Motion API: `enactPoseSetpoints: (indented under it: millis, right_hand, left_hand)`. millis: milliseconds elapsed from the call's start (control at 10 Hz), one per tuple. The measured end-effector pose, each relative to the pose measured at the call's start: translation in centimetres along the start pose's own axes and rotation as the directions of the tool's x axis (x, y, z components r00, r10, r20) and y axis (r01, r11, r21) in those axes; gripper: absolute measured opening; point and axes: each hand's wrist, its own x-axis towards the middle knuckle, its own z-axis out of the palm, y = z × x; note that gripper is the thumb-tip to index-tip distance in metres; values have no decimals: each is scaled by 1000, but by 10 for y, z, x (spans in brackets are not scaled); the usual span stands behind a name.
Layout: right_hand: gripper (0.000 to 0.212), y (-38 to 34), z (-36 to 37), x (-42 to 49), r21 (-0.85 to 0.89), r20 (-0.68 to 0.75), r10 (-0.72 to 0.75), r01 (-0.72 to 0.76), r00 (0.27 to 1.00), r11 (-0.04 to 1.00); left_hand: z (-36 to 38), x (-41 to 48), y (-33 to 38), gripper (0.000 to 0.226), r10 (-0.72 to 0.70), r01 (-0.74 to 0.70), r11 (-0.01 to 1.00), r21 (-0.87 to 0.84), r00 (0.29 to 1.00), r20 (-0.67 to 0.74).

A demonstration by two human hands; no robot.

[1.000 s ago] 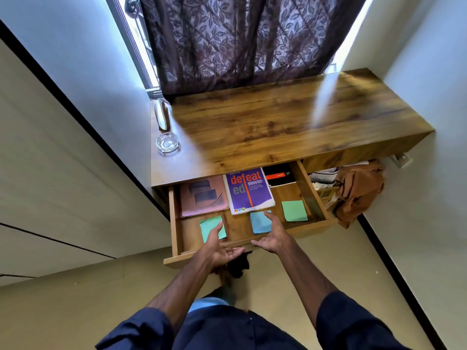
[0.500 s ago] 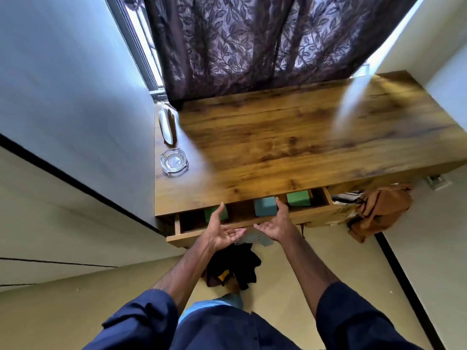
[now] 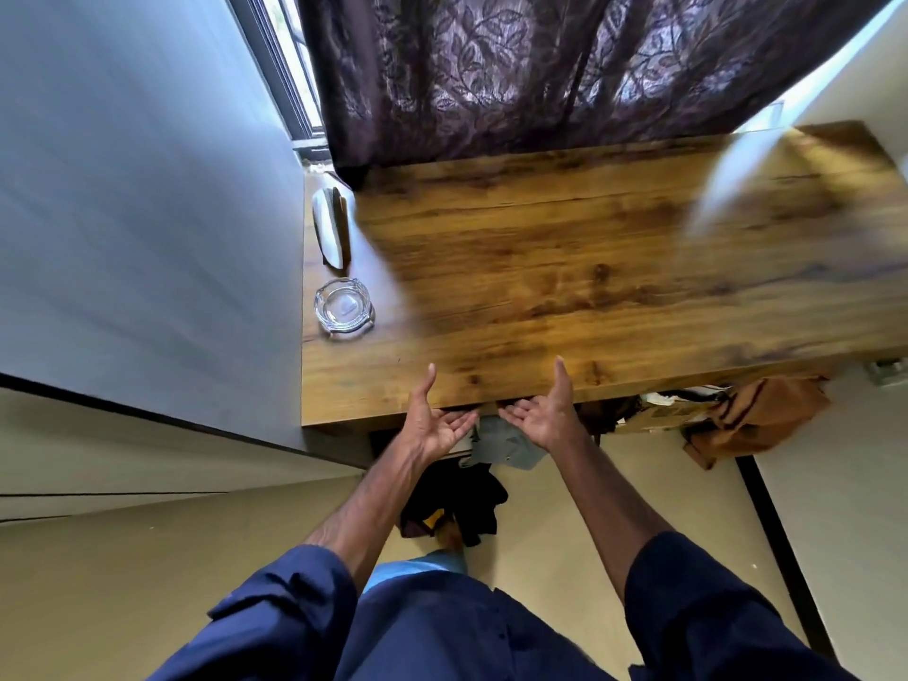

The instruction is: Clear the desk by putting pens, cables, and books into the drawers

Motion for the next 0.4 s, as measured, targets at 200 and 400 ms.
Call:
enactPoseSetpoints:
  millis: [200, 400]
  right_hand:
    - [108, 1, -4, -11, -94, 31, -16, 19, 999, 995]
    - [83, -2, -39, -35, -372, 113, -73, 110, 991, 922]
  left_hand:
    - [7, -14, -8, 114, 77, -75, 993, 92, 997, -23]
    - [11, -25, -44, 98, 212, -210, 963, 170, 977, 8]
